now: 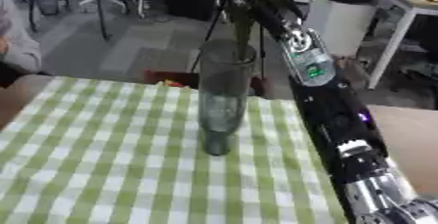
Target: Arrange flowers into the vase.
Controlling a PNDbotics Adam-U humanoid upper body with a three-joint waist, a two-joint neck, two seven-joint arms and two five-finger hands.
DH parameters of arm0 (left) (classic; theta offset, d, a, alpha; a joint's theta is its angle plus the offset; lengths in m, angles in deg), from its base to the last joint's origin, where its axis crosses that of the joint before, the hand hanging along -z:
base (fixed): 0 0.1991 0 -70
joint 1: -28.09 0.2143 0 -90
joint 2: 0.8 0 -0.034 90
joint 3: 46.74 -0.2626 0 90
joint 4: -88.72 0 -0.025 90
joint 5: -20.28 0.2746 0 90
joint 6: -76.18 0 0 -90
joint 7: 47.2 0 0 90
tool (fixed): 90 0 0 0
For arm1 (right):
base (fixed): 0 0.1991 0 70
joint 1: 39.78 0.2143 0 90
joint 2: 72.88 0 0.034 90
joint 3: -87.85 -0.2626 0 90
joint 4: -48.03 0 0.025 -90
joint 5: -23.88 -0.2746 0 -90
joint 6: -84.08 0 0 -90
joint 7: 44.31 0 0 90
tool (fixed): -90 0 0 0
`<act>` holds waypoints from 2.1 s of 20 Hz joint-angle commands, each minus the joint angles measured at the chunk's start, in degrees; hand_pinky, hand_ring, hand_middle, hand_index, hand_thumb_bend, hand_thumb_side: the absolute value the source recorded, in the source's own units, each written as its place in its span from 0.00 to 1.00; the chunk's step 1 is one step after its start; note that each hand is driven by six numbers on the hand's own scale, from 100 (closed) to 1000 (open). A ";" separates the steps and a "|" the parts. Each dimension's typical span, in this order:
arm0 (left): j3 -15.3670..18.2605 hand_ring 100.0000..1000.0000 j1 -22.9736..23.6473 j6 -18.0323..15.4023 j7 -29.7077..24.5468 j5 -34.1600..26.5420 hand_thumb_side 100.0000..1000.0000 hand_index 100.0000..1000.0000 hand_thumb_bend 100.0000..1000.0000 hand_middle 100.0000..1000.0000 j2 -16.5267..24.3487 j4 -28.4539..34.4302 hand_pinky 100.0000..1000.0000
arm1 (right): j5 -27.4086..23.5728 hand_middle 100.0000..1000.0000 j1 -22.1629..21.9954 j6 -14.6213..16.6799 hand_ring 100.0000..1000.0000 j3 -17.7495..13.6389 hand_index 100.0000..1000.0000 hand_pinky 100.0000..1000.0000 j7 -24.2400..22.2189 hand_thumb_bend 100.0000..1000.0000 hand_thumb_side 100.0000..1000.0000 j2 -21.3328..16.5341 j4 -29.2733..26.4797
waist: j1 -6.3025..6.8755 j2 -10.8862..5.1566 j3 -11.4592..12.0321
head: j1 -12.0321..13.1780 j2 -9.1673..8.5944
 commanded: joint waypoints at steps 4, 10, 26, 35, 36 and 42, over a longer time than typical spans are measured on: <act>0.10 0.86 -0.62 0.10 -0.06 0.20 0.84 1.00 0.00 0.93 0.94 0.80 0.61 | 0.26 0.30 0.83 0.96 0.38 0.60 0.49 0.53 -1.26 0.28 0.85 -1.95 -0.73 | 0.57 -1.59 -0.11 | 0.14 -0.89; 0.14 0.86 -0.55 0.10 -0.04 0.20 0.84 1.00 0.00 0.93 0.96 0.80 0.61 | 0.44 0.35 0.67 1.82 0.41 0.81 0.57 0.56 -3.89 0.32 0.88 -2.11 -0.74 | 0.60 -1.62 -0.13 | 0.16 -0.91; 0.22 0.86 -0.36 0.14 -0.07 0.23 0.85 1.00 0.00 0.93 0.86 0.80 0.60 | 0.99 0.15 0.06 2.34 0.30 1.44 0.31 0.49 -4.47 0.27 0.79 -2.41 -0.60 | 0.60 -1.44 -0.04 | 0.15 -0.95; 0.73 0.86 0.01 0.10 0.62 0.48 0.85 1.00 0.00 0.93 1.11 0.80 0.60 | 7.79 0.24 -0.49 9.67 0.36 10.02 0.32 0.42 -11.05 0.35 0.72 -5.88 -4.19 | 0.05 -1.20 0.25 | 0.83 -0.59; 0.77 0.86 -0.03 0.11 0.69 0.47 0.85 1.00 0.00 0.93 1.12 0.80 0.60 | 8.65 0.25 -0.67 10.53 0.36 11.37 0.33 0.42 -11.76 0.35 0.74 -5.96 -4.38 | 0.07 -1.19 0.28 | 0.89 -0.60; 0.75 0.86 -0.25 0.13 0.69 0.43 0.85 1.00 0.00 0.93 1.01 0.80 0.60 | 7.81 0.22 -0.78 15.78 0.36 12.34 0.33 0.43 -9.06 0.32 0.76 -5.02 -4.15 | 0.31 -1.27 0.20 | 1.08 -0.89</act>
